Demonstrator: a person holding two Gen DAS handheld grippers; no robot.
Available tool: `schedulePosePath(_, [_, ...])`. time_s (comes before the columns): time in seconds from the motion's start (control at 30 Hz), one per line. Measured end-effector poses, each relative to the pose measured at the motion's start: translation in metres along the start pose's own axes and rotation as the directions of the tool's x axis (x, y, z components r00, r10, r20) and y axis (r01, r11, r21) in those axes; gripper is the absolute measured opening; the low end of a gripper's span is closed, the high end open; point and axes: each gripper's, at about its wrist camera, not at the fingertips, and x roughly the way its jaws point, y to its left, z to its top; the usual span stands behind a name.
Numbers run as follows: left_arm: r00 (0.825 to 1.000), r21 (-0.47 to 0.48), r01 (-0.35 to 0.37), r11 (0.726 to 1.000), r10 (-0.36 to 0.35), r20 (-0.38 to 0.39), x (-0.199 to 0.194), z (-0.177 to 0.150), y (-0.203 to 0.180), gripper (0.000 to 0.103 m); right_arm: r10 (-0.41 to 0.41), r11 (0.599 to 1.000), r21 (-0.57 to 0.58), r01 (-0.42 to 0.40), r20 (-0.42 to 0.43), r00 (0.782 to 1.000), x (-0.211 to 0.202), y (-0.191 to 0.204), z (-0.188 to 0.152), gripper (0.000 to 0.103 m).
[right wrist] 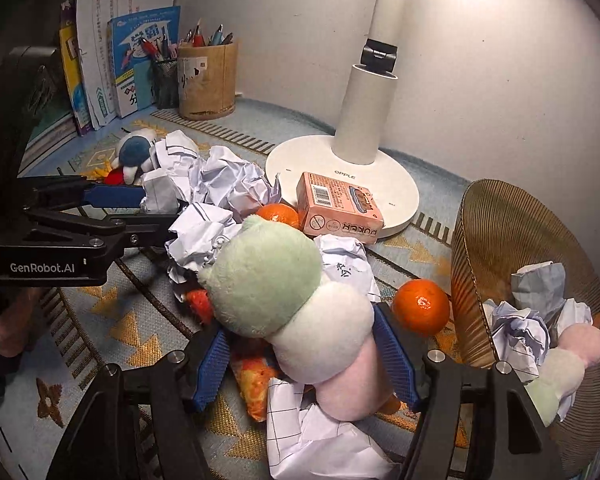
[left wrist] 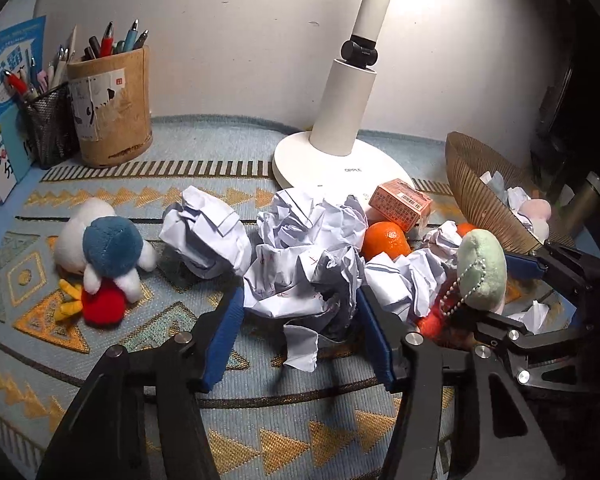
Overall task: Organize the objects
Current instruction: 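Grasp the green-white-pink plush with the right gripper while the left grasps a paper ball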
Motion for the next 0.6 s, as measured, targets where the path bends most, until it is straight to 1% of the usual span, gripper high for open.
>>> schedulePosePath(0.03, [1.0,-0.002,0.002,1.0,-0.002,0.003,-0.003,0.0,0.0,0.048,-0.007,1.0,0.007,0.007,0.013,1.0,-0.004,-0.001,0.001,0.053])
schedulePosePath(0.07, [1.0,-0.007,0.007,1.0,-0.007,0.014,-0.008,0.001,0.0,0.048,-0.012,1.0,0.012,0.012,0.021,1.0,-0.008,-0.002,0.002,0.042])
schedulePosePath(0.13, [0.999,-0.016,0.014,1.0,-0.014,0.039,-0.02,0.001,0.0,0.048,-0.008,0.999,0.038,0.006,0.047,0.999,-0.022,-0.006,0.005,0.042])
schedulePosePath(0.23, [0.996,-0.019,0.016,1.0,-0.014,0.087,-0.045,0.001,-0.003,0.047,-0.012,0.998,0.058,0.005,0.114,0.993,-0.053,-0.007,0.011,0.042])
schedulePosePath(0.33, [0.991,-0.022,0.026,0.999,-0.023,0.128,-0.072,-0.001,-0.01,0.047,-0.019,0.994,0.106,0.0,0.17,0.985,-0.089,-0.009,0.014,0.042])
schedulePosePath(0.4, [0.987,-0.016,0.041,0.999,-0.038,0.156,-0.09,-0.005,-0.017,0.047,-0.022,0.989,0.149,-0.006,0.189,0.982,-0.113,-0.012,0.011,0.042])
schedulePosePath(0.47, [0.984,-0.009,0.052,0.999,-0.049,0.173,-0.107,-0.011,-0.026,0.047,-0.014,0.978,0.206,-0.024,0.179,0.984,-0.134,-0.017,0.004,0.043])
schedulePosePath(0.5, [0.982,-0.004,0.064,0.998,-0.062,0.177,-0.113,-0.016,-0.033,0.047,-0.018,0.972,0.234,-0.02,0.158,0.987,-0.143,-0.02,-0.003,0.043])
schedulePosePath(0.57, [0.981,0.006,0.088,0.996,-0.087,0.172,-0.119,-0.028,-0.047,0.047,-0.034,0.952,0.306,0.007,0.085,0.996,-0.15,-0.026,-0.023,0.044])
schedulePosePath(0.6, [0.982,0.012,0.094,0.996,-0.094,0.165,-0.119,-0.036,-0.054,0.047,-0.027,0.937,0.348,0.011,0.042,0.999,-0.148,-0.03,-0.037,0.044])
